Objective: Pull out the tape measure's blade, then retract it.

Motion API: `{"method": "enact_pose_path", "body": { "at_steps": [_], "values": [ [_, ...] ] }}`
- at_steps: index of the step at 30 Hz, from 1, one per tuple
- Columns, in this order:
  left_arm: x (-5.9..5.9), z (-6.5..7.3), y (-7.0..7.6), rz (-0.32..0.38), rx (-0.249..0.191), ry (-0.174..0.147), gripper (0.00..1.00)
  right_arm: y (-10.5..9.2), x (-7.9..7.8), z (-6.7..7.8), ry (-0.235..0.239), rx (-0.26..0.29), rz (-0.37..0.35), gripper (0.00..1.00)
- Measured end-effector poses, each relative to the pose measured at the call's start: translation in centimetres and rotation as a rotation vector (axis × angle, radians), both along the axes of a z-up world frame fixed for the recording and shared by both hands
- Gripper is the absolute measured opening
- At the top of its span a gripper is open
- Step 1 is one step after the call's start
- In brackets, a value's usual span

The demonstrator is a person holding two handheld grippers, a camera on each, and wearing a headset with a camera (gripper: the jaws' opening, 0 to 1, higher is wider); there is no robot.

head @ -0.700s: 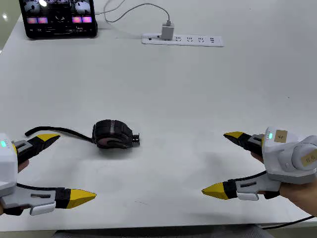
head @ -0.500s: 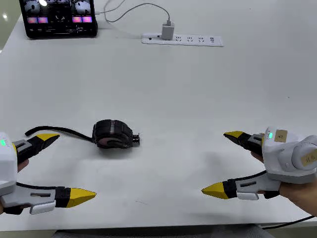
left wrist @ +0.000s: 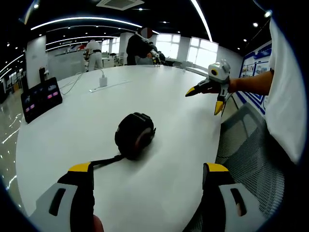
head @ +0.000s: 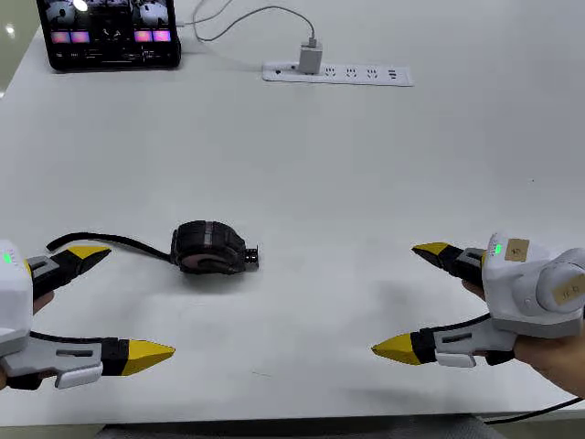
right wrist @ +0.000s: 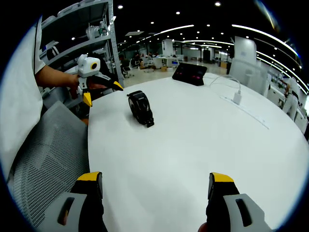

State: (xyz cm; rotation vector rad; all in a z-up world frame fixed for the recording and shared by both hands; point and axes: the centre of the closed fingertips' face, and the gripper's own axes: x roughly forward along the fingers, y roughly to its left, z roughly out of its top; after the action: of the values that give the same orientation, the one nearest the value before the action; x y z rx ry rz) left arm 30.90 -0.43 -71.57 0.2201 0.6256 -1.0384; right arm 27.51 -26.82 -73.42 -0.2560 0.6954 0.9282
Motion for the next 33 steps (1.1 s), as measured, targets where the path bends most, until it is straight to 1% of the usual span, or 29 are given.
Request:
{"method": "enact_pose_path", "body": {
  "at_steps": [11, 14, 16, 21, 25, 29, 33],
  "values": [
    [0.5, -0.2, -0.2, -0.01, 0.003, 0.005, 0.91, 0.3, 0.7, 0.0, -0.005, -0.002, 0.018, 0.9],
    [0.7, -0.3, -0.4, -0.024, 0.013, 0.002, 0.91, 0.4, 1.0, 0.0, -0.006, -0.001, 0.025, 0.9],
    [0.9, -0.3, -0.6, -0.029, 0.011, 0.004, 0.91, 0.4, 1.4, 0.0, -0.007, 0.0, 0.028, 0.9],
    [1.5, -0.3, -0.9, -0.045, 0.018, -0.003, 0.91, 0.6, 2.1, 0.1, -0.011, 0.002, 0.036, 0.9],
    [2.0, -0.8, -1.0, -0.058, 0.028, 0.0, 0.92, 1.0, 2.6, 0.1, -0.014, 0.003, 0.049, 0.91],
    [2.4, -0.8, -1.3, -0.071, 0.031, 0.0, 0.92, 1.4, 3.2, 0.1, -0.014, 0.008, 0.061, 0.91],
    [2.8, -1.2, -1.6, -0.09, 0.044, -0.003, 0.9, 2.2, 4.0, -0.2, -0.013, 0.004, 0.084, 0.9]
  ]
}}
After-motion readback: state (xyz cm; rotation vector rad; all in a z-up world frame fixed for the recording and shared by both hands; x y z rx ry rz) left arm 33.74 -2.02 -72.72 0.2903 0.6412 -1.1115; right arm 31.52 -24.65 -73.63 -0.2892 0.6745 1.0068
